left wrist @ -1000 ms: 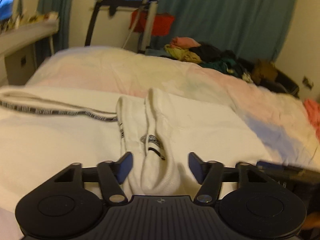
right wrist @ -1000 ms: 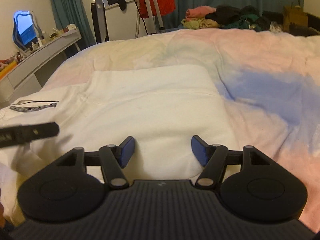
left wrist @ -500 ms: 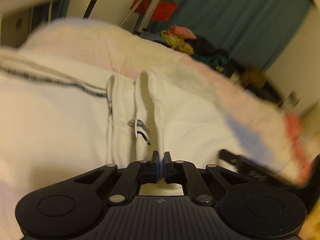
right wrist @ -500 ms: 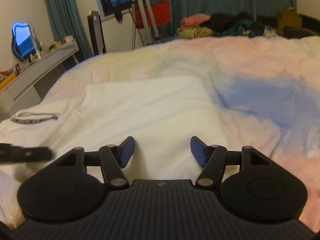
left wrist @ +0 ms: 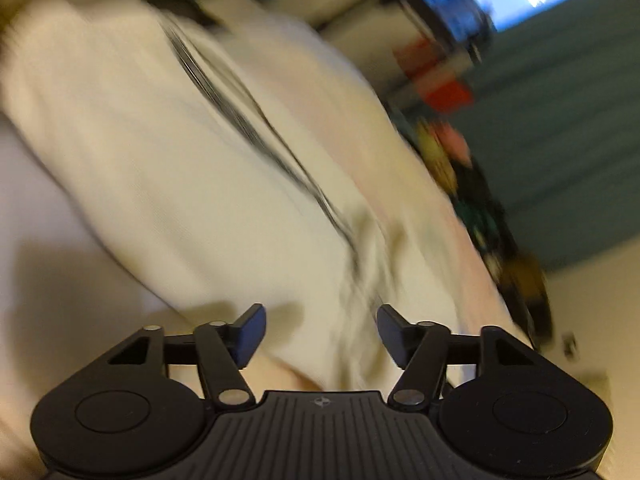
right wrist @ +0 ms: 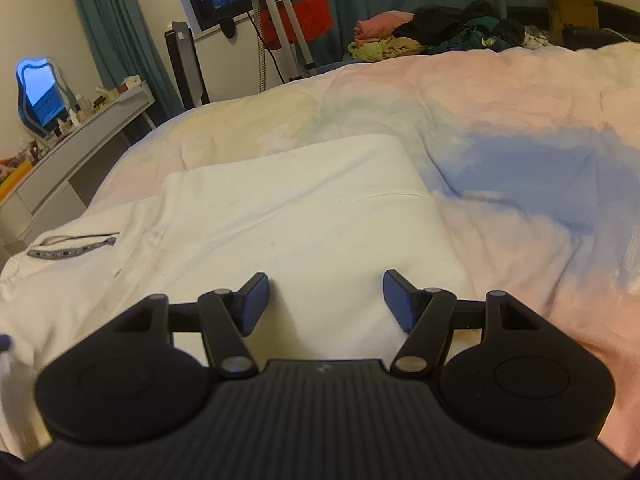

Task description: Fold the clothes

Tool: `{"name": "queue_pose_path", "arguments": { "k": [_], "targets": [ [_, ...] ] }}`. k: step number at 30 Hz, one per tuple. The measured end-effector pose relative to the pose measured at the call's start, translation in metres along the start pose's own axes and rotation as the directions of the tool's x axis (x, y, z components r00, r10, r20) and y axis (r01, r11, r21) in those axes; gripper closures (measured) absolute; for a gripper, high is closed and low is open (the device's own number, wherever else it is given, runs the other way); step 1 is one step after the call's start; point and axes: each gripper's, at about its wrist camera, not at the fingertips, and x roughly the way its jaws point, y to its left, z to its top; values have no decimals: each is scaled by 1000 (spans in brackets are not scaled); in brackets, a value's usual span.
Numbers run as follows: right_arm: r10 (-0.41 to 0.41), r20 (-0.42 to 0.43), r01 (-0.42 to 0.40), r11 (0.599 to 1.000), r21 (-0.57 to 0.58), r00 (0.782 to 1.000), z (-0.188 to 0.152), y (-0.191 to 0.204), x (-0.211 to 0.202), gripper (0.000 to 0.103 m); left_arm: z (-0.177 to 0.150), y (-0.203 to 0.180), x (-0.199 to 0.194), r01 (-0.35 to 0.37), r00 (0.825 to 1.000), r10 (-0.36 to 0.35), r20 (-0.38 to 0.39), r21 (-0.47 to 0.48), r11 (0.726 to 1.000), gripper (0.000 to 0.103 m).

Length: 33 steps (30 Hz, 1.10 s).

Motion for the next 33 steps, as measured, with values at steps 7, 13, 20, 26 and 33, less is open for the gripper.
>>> {"name": "queue_pose_path", "arguments": {
  "k": [7,13,20,26,33],
  "targets": [
    [-11,2,11,1000,1,1000,-1,4,2,37,27,97,-12,-14,992,43,121,-230,973,19],
    [-46,38,50,994,-95,998,-6,18,1,36,46,141,18,-58,964,141,225,-341,938,37],
    [-75,64,90,959,-270,995,-32,36,15,30,74,77,32,-345,824,348,447,-91,934,85],
    [-37,44,45,979,-198,998,-23,30,8,30,35,-78,20,-491,676,172,717,264,830,89],
    [23,83,-21,999,-25,996,-2,4,-17,33,-53,-244,47,-422,630,-93,771,440,792,91]
  ]
}}
